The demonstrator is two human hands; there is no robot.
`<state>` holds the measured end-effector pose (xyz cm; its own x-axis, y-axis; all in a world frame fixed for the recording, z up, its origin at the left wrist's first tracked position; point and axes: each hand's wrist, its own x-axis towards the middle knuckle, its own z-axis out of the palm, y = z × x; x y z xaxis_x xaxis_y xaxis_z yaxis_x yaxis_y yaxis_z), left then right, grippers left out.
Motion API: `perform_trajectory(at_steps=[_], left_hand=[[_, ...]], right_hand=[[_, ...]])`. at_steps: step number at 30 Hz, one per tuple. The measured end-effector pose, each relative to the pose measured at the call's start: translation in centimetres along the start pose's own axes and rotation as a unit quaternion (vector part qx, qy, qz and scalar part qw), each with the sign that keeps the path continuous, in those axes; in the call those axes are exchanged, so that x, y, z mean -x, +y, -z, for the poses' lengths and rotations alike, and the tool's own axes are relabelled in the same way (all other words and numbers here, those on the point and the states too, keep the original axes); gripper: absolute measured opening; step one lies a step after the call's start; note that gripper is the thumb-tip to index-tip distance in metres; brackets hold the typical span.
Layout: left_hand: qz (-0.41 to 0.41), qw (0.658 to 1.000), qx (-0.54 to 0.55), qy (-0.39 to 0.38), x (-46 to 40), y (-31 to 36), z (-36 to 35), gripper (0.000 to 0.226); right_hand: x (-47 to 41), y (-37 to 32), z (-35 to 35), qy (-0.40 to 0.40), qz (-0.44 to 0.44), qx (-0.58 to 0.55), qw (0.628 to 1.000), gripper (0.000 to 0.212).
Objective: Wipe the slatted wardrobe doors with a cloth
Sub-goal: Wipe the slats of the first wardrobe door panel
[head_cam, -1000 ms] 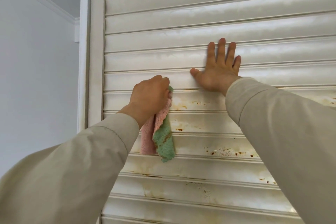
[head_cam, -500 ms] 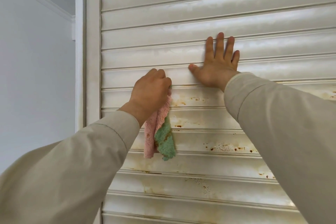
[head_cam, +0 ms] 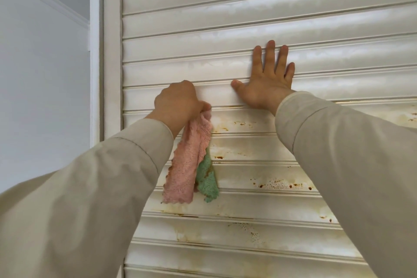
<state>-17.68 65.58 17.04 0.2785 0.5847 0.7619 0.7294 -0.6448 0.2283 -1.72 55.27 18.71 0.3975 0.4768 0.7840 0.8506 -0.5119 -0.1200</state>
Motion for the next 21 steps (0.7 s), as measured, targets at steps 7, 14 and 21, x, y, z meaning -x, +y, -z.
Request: perform_trajectory(at_steps=[7, 14, 21], left_hand=[[-0.011, 0.998, 0.05, -0.043, -0.6, 2.7, -0.2, 0.051], [-0.057, 0.993, 0.104, -0.026, -1.2, 7.5, -2.5, 0.027], [0.047, 0.994, 0.099, -0.014, -1.6, -2.7, -1.1, 0.056]], right_hand=[[-0.1, 0.1, -0.3, 0.01, 0.002, -0.003, 1.0, 0.096], [-0.2, 0.3, -0.7, 0.028, 0.006, -0.031, 0.999, 0.099], [0.0, 0.7, -0.8, 0.036, 0.011, -0.016, 0.999, 0.097]])
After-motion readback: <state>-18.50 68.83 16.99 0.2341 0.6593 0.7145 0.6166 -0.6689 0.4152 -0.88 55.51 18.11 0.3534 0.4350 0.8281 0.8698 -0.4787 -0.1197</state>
